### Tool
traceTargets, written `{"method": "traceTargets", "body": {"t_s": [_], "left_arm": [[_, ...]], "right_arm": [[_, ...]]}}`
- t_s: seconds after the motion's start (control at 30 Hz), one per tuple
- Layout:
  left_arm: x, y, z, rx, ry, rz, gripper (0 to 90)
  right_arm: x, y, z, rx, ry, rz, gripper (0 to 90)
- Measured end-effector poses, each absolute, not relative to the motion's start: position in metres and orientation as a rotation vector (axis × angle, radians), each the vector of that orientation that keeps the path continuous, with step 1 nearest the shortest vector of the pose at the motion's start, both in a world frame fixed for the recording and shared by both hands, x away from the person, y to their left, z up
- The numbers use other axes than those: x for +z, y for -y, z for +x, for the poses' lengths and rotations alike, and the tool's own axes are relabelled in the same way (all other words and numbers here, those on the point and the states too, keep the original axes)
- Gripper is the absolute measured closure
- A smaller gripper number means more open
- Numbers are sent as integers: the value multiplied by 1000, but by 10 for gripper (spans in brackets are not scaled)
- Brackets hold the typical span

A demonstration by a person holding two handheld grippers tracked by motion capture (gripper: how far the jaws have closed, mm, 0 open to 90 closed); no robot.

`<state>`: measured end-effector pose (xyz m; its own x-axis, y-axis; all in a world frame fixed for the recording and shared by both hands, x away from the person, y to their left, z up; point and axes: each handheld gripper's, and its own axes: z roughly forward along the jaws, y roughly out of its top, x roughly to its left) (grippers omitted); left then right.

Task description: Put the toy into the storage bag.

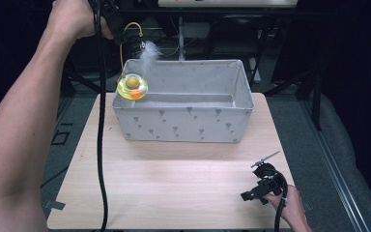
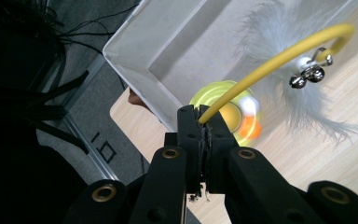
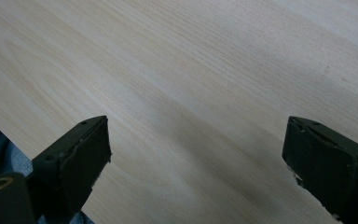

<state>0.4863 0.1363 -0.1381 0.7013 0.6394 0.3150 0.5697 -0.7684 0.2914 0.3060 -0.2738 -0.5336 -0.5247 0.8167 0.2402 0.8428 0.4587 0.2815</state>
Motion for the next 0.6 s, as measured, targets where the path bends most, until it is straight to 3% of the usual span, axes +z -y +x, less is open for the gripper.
{"method": "traceTargets", "body": {"t_s": [0.6], "left_arm": [[-160, -139, 518, 553, -1048, 2708, 879]], "right_arm": [[-534, 273, 306, -577, 2619, -1501, 75]]}}
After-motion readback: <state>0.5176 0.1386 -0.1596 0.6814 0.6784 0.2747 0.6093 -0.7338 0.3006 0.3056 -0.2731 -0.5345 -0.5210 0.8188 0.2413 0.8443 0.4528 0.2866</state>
